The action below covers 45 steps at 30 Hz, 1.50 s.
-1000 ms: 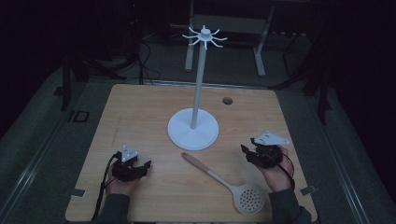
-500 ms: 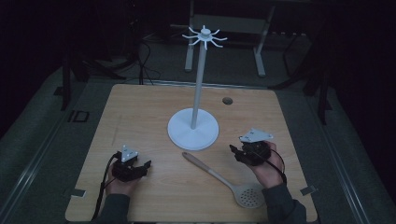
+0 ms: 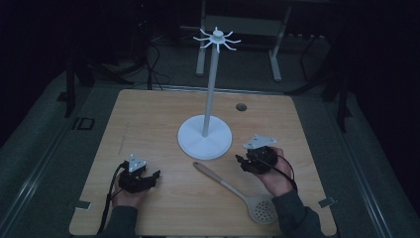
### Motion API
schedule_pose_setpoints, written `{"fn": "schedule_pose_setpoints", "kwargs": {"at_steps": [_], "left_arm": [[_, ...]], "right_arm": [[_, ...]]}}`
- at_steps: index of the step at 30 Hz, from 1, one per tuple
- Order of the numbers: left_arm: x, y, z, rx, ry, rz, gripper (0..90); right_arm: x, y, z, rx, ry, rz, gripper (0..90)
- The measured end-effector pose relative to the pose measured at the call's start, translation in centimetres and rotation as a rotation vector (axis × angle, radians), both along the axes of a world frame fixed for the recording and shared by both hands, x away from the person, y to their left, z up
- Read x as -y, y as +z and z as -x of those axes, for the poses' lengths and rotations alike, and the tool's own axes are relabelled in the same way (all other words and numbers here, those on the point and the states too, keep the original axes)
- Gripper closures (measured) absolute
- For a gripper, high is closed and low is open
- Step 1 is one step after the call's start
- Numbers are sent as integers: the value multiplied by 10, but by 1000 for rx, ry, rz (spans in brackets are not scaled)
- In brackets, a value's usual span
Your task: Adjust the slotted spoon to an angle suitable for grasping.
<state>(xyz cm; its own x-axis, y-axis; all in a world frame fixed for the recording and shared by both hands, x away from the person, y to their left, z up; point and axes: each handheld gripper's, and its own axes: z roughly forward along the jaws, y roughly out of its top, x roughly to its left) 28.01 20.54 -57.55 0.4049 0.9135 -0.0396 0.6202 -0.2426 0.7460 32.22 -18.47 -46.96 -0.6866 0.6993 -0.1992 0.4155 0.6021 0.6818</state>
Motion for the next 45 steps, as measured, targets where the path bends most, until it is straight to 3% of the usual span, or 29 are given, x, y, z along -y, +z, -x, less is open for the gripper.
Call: {"fn": "schedule_pose_setpoints", "kwargs": {"at_steps": [16,21,30,45], "left_arm": [[0,0,0,2,-1,1,362],[0,0,0,2,-2,1,362],[0,0,0,3,-2,2,362],[0,0,0,2,-3,3,362]], "right_arm": [[-21,-9,-7,-55,43,72,471],[-24,-11,-10,-71,51,72,471],[-31,-22,-15,-148,78,68,487],[-46,-36,-13,-218,136,117,473]]}}
